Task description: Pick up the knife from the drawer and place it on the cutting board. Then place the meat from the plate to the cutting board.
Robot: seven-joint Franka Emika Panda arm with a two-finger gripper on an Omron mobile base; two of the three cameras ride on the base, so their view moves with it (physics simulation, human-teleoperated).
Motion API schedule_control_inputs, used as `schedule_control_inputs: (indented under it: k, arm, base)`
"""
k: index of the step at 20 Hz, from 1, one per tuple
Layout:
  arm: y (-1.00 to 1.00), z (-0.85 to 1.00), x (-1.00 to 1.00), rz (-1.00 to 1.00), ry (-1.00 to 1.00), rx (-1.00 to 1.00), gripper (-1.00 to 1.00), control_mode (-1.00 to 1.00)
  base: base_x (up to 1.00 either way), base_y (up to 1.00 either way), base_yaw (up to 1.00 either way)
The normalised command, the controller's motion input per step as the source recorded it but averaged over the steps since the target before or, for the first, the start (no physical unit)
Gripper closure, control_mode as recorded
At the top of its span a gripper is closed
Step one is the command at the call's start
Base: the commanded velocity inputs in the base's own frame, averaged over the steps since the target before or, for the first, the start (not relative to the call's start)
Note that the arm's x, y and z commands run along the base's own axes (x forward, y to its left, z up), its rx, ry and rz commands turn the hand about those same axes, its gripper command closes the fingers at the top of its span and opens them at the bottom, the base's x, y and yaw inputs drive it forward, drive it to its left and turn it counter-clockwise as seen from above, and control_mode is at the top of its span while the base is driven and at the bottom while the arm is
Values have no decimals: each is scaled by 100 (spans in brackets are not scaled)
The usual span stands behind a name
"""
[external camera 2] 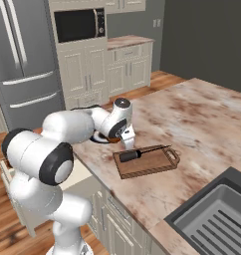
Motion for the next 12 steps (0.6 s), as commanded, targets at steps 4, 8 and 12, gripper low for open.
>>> schedule_control_inputs:
  k: [4,8,12]
  arm:
    - [-55,16,-39,0,-8,0,100,-100]
    - [-58,16,-23,0,-1,0,100,-100]
    - [-60,3,-10,0,0,0,100,-100]
  base:
    - [0,0,0]
    - [0,0,0]
    - [0,0,0]
